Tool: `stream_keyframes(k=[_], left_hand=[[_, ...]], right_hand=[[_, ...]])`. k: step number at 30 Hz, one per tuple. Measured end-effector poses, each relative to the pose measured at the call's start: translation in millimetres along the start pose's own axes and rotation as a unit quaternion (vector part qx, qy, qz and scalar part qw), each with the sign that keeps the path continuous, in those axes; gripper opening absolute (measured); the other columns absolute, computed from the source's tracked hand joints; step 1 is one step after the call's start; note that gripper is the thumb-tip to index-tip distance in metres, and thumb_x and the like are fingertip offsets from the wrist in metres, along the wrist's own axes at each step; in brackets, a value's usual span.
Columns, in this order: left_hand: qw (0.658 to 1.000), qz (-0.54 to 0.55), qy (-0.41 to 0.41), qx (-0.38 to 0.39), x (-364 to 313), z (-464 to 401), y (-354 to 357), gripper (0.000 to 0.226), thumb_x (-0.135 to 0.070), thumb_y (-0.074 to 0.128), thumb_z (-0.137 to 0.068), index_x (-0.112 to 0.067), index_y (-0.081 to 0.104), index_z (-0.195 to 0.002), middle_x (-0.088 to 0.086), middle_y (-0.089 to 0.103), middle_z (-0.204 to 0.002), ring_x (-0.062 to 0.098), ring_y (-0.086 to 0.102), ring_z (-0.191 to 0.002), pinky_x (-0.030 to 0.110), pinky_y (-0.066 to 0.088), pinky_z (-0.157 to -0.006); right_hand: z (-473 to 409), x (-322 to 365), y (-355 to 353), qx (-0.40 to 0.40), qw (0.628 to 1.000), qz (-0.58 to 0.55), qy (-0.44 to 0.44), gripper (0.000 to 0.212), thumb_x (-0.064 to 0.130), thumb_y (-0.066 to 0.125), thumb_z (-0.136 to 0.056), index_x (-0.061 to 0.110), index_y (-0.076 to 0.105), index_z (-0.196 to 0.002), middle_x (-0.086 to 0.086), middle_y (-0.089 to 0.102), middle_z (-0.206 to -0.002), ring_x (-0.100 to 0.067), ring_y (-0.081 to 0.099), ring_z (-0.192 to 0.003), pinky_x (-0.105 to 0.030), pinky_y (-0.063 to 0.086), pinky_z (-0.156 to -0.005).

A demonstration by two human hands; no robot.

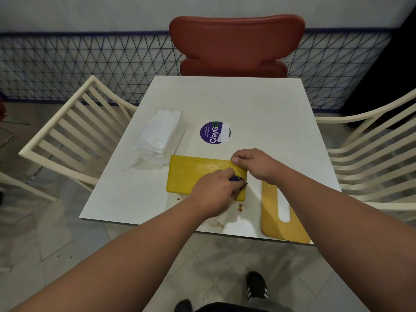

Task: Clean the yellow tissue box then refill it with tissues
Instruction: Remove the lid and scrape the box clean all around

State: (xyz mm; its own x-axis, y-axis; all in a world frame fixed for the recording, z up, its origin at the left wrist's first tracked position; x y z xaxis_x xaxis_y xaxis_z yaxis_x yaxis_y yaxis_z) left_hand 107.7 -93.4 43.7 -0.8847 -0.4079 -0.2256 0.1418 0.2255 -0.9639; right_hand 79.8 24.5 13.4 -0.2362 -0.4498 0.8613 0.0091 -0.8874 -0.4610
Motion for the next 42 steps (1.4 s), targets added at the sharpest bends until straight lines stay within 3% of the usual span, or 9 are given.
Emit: stream_keyframes(k=[6,11,13,16,24,28,30,36,42], left_hand=[[0.998,-0.016,-0.052,-0.033,18.7,-17.4,-12.7,0.028,-0.027,0.052,-0.094,-0.022,0.068,-0.117,0.011,0.059,-0.095,0.032,0.058,-0.076,0.033,0.043,-0.054],[0.997,-0.024,0.069,0.035,-4.3,-2.0,11.2,0.032,-0.023,0.055,-0.084,-0.022,0.071,-0.112,0.008,0.059,-0.088,0.031,0.057,-0.071,0.033,0.046,-0.049],[0.999,-0.012,0.034,0.015,4.3,-5.0,5.4,0.029,-0.027,0.055,-0.090,-0.024,0.070,-0.114,0.008,0.059,-0.091,0.030,0.058,-0.074,0.032,0.045,-0.052],[0.999,0.009,-0.033,-0.010,17.7,-6.8,0.0,0.031,-0.033,0.050,-0.096,-0.025,0.065,-0.122,0.008,0.057,-0.100,0.029,0.057,-0.083,0.034,0.046,-0.060],[0.998,0.027,-0.052,-0.021,23.6,-0.5,2.4,0.033,-0.035,0.046,-0.098,-0.028,0.060,-0.128,0.002,0.055,-0.106,0.022,0.056,-0.089,0.033,0.048,-0.067],[0.978,0.049,-0.193,-0.059,63.0,-0.4,-10.5,0.035,-0.034,0.042,-0.099,-0.029,0.058,-0.130,0.001,0.052,-0.115,0.021,0.056,-0.095,0.035,0.049,-0.077],[0.971,0.051,-0.219,-0.075,65.1,-3.5,-13.2,0.035,-0.032,0.042,-0.099,-0.026,0.058,-0.130,0.003,0.052,-0.114,0.022,0.056,-0.093,0.036,0.049,-0.077],[0.990,0.042,-0.125,-0.044,17.5,-22.0,-2.7,0.032,-0.031,0.043,-0.099,-0.021,0.062,-0.123,0.006,0.052,-0.101,0.025,0.055,-0.086,0.036,0.048,-0.067],[0.955,0.048,-0.281,-0.076,80.0,0.7,-9.3,0.036,-0.034,0.038,-0.100,-0.029,0.058,-0.130,0.002,0.050,-0.114,0.021,0.055,-0.090,0.029,0.043,-0.069]], right_hand=[[-3.9,-0.6,-0.7,0.030,0.999,-0.017,0.018,0.020,0.022,0.053,-0.097,0.013,0.071,-0.094,-0.004,0.069,-0.096,-0.013,0.058,-0.086,-0.028,0.046,-0.081],[-7.2,-5.8,0.7,0.039,0.996,-0.057,0.053,0.016,0.022,0.054,-0.096,0.019,0.070,-0.095,0.005,0.067,-0.099,-0.009,0.057,-0.091,-0.026,0.045,-0.083],[-7.2,-7.8,0.8,0.034,0.994,-0.076,0.066,0.018,0.019,0.052,-0.096,0.018,0.070,-0.095,0.006,0.066,-0.096,-0.010,0.056,-0.089,-0.025,0.044,-0.079],[-4.7,-14.9,-2.6,0.015,0.992,-0.095,0.079,0.023,0.016,0.048,-0.094,0.017,0.070,-0.090,-0.003,0.066,-0.105,-0.020,0.057,-0.098,-0.034,0.049,-0.091],[4.3,-36.1,-3.4,-0.038,0.985,-0.163,0.047,0.021,0.010,0.049,-0.096,0.011,0.070,-0.093,-0.007,0.067,-0.096,-0.022,0.058,-0.096,-0.047,0.044,-0.103],[5.3,-34.1,-5.6,-0.043,0.986,-0.154,0.041,0.021,0.010,0.051,-0.096,0.017,0.070,-0.095,-0.011,0.067,-0.105,-0.028,0.059,-0.103,-0.047,0.044,-0.103],[5.2,-34.3,-5.9,-0.045,0.987,-0.149,0.040,0.021,0.011,0.051,-0.096,0.017,0.070,-0.095,-0.011,0.067,-0.107,-0.032,0.058,-0.109,-0.047,0.044,-0.103],[5.5,-31.7,-3.9,-0.040,0.987,-0.150,0.030,0.022,0.011,0.049,-0.097,0.015,0.071,-0.096,-0.008,0.069,-0.100,-0.024,0.060,-0.099,-0.045,0.045,-0.103],[6.0,-34.0,-5.0,-0.048,0.989,-0.137,0.031,0.020,0.016,0.052,-0.097,0.022,0.071,-0.095,-0.003,0.068,-0.104,-0.029,0.059,-0.109,-0.046,0.045,-0.102]])
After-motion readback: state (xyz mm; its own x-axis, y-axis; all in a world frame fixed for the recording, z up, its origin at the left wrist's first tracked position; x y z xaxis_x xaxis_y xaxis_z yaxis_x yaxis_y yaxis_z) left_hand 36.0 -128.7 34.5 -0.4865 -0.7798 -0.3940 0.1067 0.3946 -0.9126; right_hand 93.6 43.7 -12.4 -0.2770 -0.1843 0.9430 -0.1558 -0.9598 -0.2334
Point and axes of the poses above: each hand's wrist, its own z-axis away from the middle knuckle, its own y-axis out of the palm, x = y × z, the point moved 8 cm from there along -z, towards the middle knuckle
